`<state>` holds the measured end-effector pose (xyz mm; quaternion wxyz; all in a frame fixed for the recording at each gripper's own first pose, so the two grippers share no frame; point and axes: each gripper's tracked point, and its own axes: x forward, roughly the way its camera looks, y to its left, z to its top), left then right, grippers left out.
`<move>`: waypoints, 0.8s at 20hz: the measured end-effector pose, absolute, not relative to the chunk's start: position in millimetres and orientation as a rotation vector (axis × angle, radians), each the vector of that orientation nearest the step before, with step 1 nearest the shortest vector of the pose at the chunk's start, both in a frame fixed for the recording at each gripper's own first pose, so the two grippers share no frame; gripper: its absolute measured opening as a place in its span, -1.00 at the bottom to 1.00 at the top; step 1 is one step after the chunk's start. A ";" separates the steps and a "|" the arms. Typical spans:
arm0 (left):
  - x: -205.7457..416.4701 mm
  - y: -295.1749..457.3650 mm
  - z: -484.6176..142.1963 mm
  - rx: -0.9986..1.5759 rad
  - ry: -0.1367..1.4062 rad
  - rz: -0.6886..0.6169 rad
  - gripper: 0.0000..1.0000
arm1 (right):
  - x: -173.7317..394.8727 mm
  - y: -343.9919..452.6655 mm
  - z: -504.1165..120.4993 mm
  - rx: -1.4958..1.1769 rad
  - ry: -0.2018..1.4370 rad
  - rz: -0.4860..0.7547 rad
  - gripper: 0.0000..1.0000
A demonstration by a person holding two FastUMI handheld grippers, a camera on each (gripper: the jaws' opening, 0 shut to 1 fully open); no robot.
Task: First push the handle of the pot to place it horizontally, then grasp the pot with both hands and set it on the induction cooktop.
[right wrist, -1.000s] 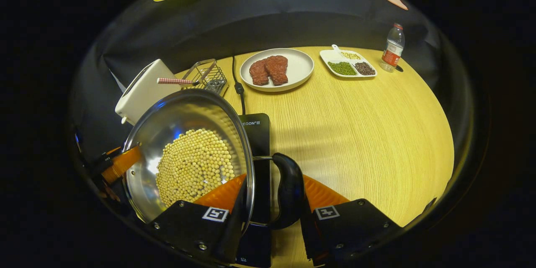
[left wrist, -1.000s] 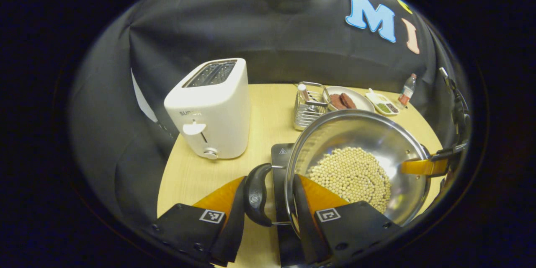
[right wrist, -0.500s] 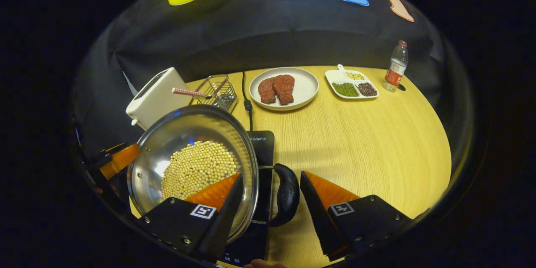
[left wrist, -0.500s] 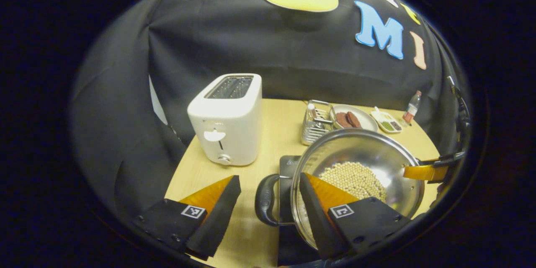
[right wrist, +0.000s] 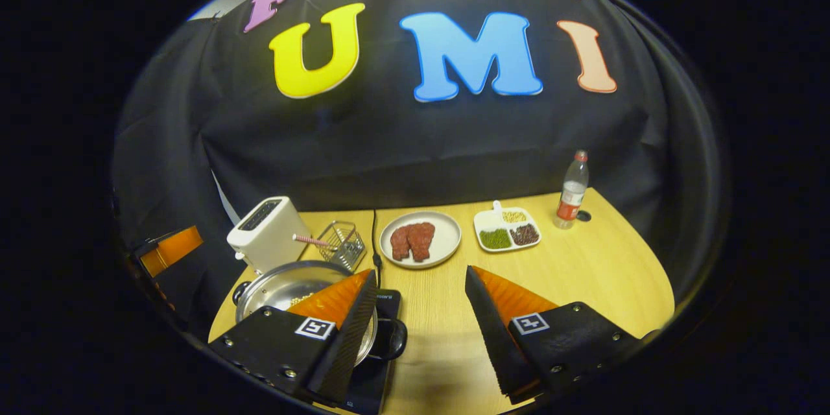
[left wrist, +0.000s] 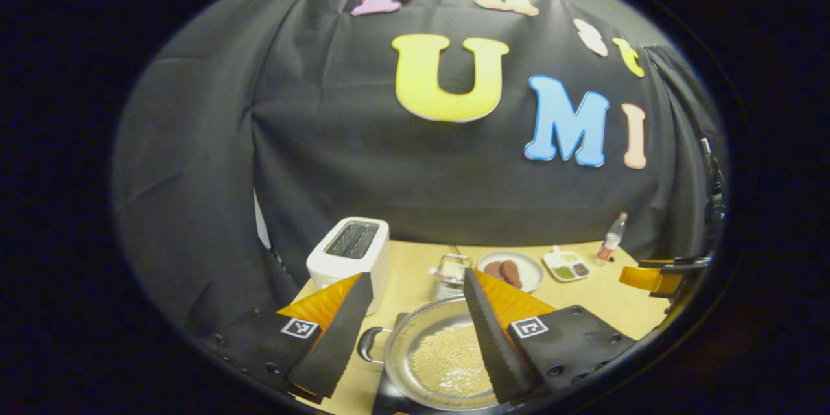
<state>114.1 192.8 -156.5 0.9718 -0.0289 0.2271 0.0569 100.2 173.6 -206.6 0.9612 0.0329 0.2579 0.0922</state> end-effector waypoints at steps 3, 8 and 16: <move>114.2 143.5 -102.4 -0.060 0.372 0.084 0.86 | 95.2 135.2 -151.9 0.065 0.419 0.167 0.68; 98.3 54.4 -48.6 -0.039 0.296 0.082 0.84 | 75.1 69.8 -72.6 0.044 0.266 0.149 0.88; 76.6 -54.0 19.6 -0.005 0.192 0.050 0.92 | 50.6 -7.5 -24.0 0.071 0.166 0.143 0.92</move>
